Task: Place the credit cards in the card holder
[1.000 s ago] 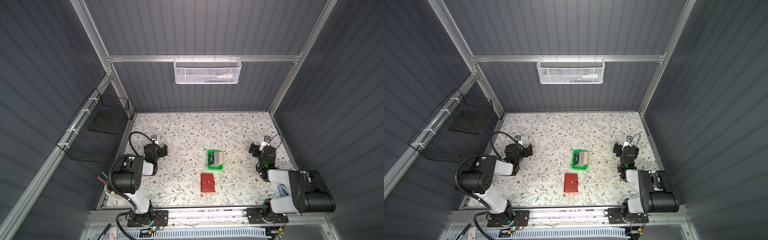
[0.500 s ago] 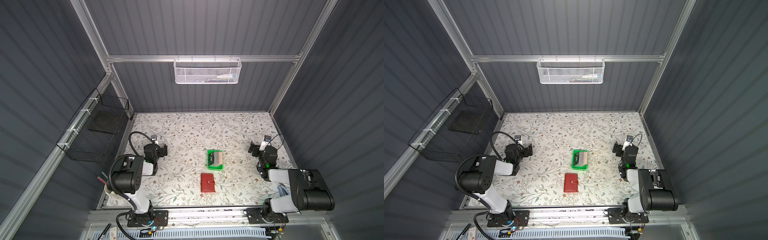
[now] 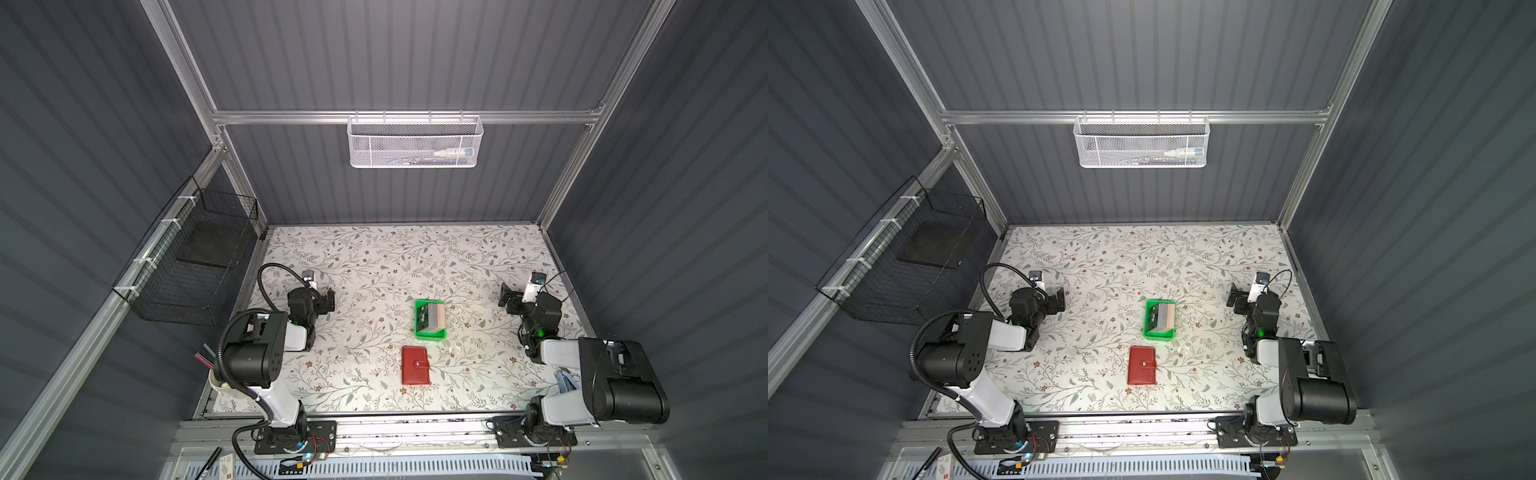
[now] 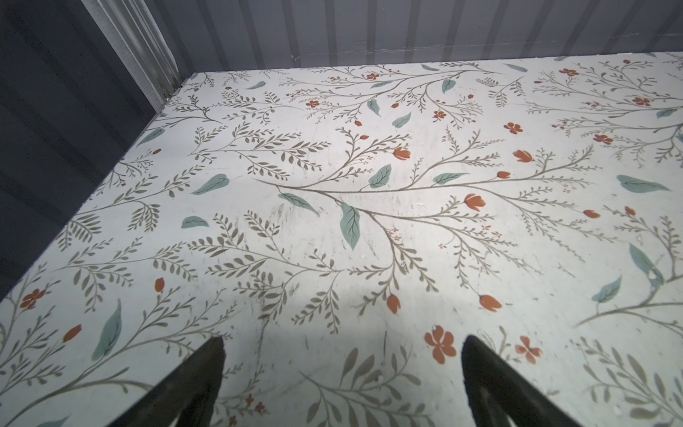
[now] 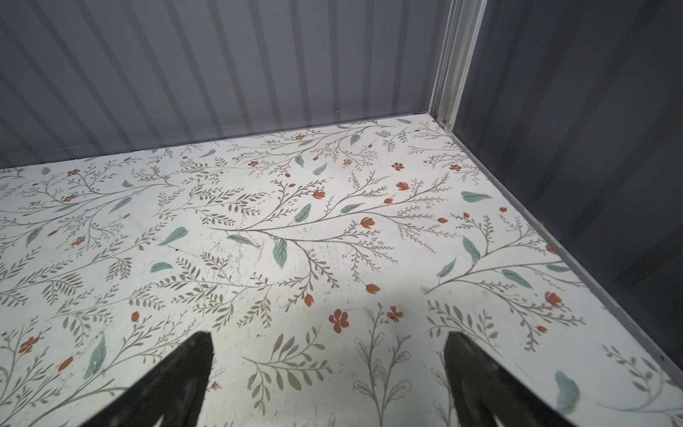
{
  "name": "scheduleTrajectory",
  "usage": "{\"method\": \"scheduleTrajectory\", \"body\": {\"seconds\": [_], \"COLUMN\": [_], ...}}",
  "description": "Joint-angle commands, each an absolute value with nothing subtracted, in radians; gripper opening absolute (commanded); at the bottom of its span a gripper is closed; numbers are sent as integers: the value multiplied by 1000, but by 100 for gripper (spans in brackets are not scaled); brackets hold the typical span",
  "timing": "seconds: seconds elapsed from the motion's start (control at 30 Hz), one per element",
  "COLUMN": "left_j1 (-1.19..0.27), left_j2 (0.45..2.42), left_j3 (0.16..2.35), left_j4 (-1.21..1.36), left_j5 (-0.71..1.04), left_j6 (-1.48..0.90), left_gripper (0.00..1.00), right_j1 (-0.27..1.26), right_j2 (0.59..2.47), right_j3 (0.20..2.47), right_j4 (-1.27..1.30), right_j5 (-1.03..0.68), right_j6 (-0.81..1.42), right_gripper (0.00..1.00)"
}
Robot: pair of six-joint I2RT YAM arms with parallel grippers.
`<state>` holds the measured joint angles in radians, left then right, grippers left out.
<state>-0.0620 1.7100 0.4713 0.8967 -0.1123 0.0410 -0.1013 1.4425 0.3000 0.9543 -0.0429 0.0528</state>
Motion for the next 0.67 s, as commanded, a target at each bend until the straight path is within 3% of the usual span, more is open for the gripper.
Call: {"method": "scheduleTrajectory", "body": {"seconds": [0.0, 0.63], "left_j1": [-60, -60], "left_j2": [1716, 1716], "left_j3": [479, 478], "left_j4": [895, 896], "left_j5": [-122, -124], "left_j6": [29, 29], "left_gripper": [100, 100], "right_j1": [-99, -89], "right_j2": [1439, 1438], "right_j3": [354, 348], "right_j4": [878, 893], "right_j5": [-98, -87], "right_j6": [60, 53], "right_gripper": [99, 99]}}
